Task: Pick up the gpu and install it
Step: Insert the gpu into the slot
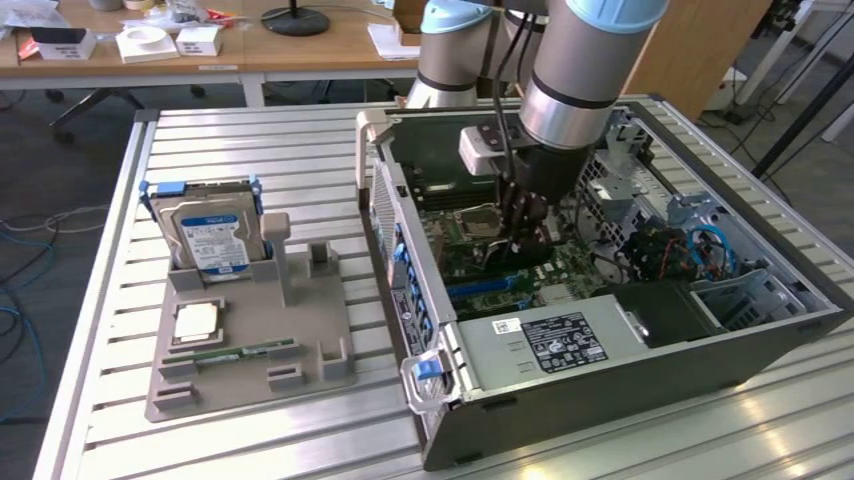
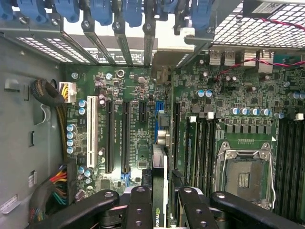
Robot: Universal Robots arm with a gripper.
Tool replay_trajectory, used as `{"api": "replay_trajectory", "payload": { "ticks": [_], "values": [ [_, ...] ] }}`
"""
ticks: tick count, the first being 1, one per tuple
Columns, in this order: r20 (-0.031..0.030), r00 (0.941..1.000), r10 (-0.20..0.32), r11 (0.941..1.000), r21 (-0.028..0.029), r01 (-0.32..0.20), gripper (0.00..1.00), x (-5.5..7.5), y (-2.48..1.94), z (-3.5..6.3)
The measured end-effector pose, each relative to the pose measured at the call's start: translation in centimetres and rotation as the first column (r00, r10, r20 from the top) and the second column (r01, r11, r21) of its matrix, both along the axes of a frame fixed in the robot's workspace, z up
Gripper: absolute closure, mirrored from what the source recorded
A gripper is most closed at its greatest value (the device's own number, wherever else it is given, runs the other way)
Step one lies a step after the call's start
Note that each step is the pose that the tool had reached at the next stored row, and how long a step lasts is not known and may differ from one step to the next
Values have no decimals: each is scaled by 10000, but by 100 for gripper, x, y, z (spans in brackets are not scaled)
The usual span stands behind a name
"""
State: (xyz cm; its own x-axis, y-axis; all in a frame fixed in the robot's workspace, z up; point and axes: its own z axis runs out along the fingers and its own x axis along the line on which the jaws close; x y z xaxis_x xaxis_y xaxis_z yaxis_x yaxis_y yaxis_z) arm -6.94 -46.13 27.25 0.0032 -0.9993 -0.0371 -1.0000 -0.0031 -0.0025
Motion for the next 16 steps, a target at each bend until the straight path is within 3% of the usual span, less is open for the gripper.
{"api": "replay_trajectory", "payload": {
  "ticks": [16],
  "values": [
    [0, 10000, -3, 10000, 0, 3, 74, -24, 0, -14]
  ]
}}
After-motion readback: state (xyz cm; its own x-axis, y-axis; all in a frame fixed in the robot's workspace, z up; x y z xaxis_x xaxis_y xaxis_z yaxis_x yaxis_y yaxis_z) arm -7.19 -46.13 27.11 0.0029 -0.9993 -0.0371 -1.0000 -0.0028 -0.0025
